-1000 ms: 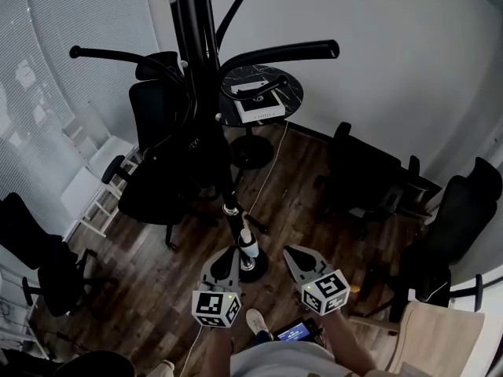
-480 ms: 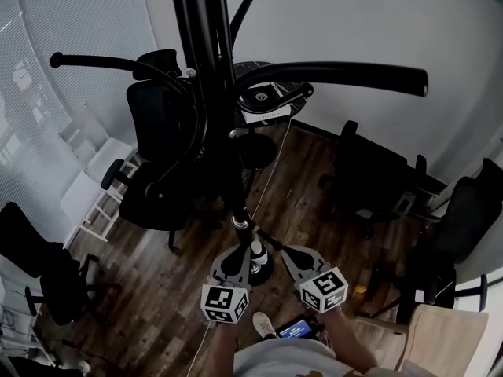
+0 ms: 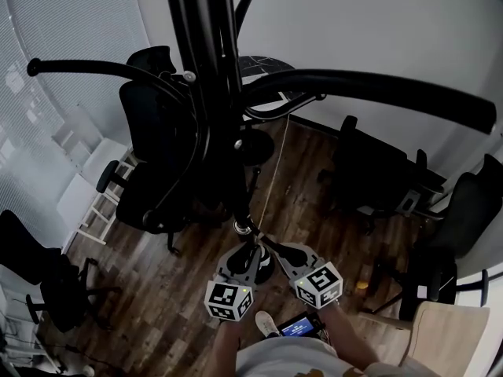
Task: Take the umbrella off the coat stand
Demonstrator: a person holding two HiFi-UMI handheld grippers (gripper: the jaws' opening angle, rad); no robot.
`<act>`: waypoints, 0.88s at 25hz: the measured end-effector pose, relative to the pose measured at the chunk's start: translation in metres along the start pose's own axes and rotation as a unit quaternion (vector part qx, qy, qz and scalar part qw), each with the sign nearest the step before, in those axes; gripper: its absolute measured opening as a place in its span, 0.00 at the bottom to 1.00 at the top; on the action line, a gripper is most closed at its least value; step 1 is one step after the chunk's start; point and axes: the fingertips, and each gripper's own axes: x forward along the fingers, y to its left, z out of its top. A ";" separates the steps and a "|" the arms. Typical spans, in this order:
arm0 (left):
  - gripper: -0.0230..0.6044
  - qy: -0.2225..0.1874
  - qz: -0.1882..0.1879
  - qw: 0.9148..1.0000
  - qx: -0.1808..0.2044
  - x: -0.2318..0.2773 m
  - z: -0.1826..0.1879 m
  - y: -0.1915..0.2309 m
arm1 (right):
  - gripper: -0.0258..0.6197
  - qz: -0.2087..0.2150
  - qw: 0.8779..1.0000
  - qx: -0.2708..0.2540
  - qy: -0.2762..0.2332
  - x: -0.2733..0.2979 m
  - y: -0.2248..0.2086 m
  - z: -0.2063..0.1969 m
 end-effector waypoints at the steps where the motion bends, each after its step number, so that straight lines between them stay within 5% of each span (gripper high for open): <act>1: 0.17 0.001 -0.004 1.000 -0.001 0.002 0.000 0.000 | 0.06 0.002 1.000 -0.002 0.001 0.003 0.000 0.000; 22: 0.09 0.008 -0.049 0.999 0.022 0.016 0.005 -0.007 | 0.06 0.023 1.000 -0.010 0.006 0.031 0.004 0.002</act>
